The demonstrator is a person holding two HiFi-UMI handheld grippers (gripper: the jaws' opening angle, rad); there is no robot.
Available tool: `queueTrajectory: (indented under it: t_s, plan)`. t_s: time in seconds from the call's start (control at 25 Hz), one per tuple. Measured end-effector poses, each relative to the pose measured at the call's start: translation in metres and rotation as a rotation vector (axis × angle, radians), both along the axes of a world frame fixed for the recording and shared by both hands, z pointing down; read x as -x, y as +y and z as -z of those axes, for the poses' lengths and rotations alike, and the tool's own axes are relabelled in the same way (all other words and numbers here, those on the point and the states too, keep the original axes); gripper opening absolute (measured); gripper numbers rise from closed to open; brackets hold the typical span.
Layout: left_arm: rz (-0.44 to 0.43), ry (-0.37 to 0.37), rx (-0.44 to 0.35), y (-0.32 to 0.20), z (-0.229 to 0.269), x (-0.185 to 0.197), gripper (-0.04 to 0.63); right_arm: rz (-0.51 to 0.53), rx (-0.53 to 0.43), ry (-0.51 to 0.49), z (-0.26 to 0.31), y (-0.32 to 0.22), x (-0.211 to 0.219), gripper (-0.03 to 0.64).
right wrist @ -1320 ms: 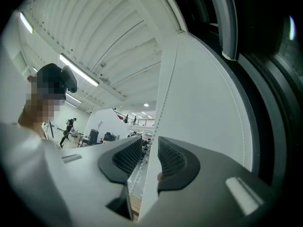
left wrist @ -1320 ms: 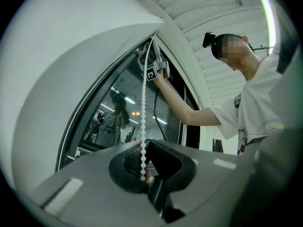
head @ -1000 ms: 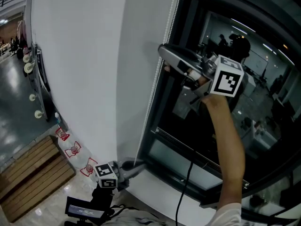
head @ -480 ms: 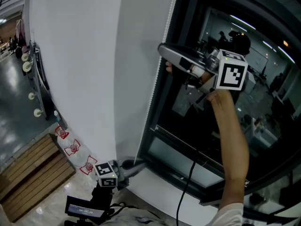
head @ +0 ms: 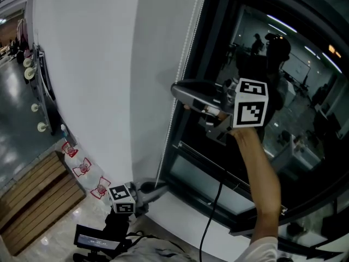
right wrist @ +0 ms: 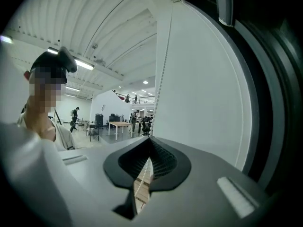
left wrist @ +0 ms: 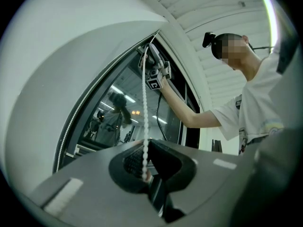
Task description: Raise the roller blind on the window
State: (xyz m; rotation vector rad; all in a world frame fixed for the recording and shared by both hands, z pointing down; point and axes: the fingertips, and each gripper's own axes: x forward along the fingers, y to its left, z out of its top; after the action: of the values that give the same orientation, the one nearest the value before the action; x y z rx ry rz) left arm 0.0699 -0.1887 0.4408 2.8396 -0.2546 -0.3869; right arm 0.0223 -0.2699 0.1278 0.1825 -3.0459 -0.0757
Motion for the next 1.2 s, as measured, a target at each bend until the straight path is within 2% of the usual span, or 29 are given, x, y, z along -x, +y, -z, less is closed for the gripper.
queueTrajectory:
  t_s: [0.16, 0.36, 0.56, 0.8, 1.08, 1.2]
  plan:
    - [0.003, 0.000, 0.002, 0.003, 0.002, 0.000, -0.002, 0.001, 0.059, 0.034, -0.050, 0.005, 0.004, 0.005]
    - [0.016, -0.001, -0.003, 0.001, 0.007, 0.002, -0.002, 0.011, 0.130, 0.016, -0.100, 0.016, 0.004, 0.005]
    - [0.027, -0.009, -0.044, -0.017, 0.019, 0.007, -0.002, 0.014, 0.174, 0.035, -0.151, 0.022, 0.009, 0.003]
    - [0.033, -0.018, -0.024, -0.007, 0.013, 0.004, -0.002, 0.024, 0.236, 0.035, -0.202, 0.045, 0.018, 0.003]
    - [0.039, -0.033, -0.035, -0.008, 0.013, 0.004, -0.002, 0.014, 0.273, 0.116, -0.246, 0.055, 0.011, 0.003]
    - [0.021, -0.079, -0.038, -0.009, 0.010, 0.000, -0.002, 0.003, 0.309, 0.149, -0.268, 0.052, 0.008, 0.003]
